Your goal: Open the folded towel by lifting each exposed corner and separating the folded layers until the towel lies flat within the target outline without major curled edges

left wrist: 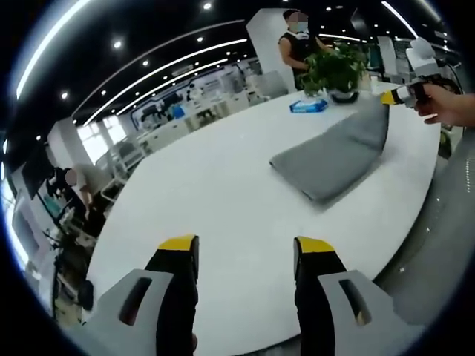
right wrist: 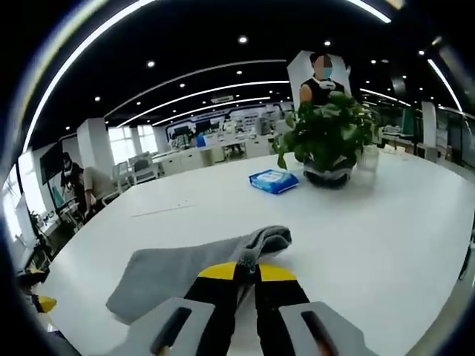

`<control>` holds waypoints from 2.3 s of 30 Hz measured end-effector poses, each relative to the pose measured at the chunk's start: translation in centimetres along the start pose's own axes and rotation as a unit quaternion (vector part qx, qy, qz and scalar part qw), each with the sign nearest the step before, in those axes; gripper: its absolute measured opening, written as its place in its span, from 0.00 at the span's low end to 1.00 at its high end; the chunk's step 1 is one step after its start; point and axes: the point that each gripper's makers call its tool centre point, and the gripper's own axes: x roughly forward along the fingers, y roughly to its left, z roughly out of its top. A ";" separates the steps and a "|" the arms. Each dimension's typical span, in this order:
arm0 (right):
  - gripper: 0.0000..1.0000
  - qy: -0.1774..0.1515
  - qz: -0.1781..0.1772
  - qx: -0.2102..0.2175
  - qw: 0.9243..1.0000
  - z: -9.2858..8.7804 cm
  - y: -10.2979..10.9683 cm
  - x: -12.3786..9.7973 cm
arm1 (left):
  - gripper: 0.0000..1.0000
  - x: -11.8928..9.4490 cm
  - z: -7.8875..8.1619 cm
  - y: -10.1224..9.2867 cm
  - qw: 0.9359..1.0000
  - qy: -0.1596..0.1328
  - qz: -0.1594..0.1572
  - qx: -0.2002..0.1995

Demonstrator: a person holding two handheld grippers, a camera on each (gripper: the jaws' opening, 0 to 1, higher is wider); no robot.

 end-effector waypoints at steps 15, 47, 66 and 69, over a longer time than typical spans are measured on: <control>0.06 -0.016 -0.039 -0.034 0.999 0.7 -1.9 -0.2 | 0.50 0.1 0.5 -0.9 1.000 -0.006 -0.027 -0.005; 0.10 0.201 0.034 -0.134 0.970 -8.7 -3.5 6.5 | 0.28 11.6 6.1 -12.3 0.981 -0.027 -0.191 0.012; 0.08 0.261 0.074 -0.170 0.947 -8.9 -3.3 7.2 | 0.16 14.2 2.7 -14.5 0.977 0.030 -0.211 0.028; 0.08 0.265 0.085 -0.184 0.943 -8.8 -2.9 7.8 | 0.15 13.9 2.4 -14.6 0.976 0.035 -0.214 0.035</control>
